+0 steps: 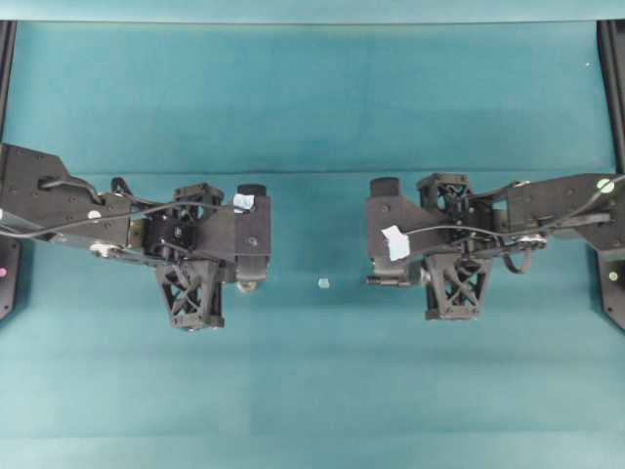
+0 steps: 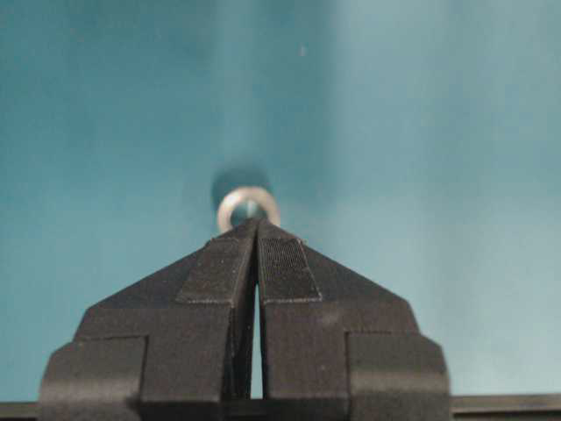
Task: Insert the washer onto the shaft with both hands.
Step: 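Lower both open grippers around the washer and the threaded shaft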
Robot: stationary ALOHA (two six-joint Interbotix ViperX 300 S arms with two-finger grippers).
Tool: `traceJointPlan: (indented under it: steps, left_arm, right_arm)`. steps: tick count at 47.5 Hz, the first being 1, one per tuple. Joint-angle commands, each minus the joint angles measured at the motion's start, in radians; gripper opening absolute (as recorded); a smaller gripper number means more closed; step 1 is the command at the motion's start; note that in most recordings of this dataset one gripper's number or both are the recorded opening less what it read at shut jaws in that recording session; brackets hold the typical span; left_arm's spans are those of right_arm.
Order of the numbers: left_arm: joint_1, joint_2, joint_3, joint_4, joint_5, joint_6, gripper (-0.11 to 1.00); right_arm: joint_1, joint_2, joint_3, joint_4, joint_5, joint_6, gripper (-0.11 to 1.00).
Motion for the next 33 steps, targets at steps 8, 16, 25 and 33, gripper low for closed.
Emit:
traceJointPlan:
  steps: [8,16,25,33]
  left_arm:
    - [-0.002,0.014,0.02,0.002,-0.06,-0.012,0.12]
    - [-0.002,0.038,0.014,0.002,-0.04,-0.014,0.59]
    - [-0.005,0.051,0.011,0.002,-0.023,-0.008,0.96]
    - [-0.005,0.055,0.009,0.002,-0.025,-0.006,0.96]
  right_arm:
    - [0.005,0.023,-0.009,0.0,-0.006,-0.008,0.66]
    - [0.005,0.025,-0.009,0.0,-0.009,-0.006,0.91]
    - [0.005,0.023,-0.003,-0.002,-0.011,-0.008,0.89]
    - [0.005,0.023,0.041,0.0,-0.078,-0.003,0.89]
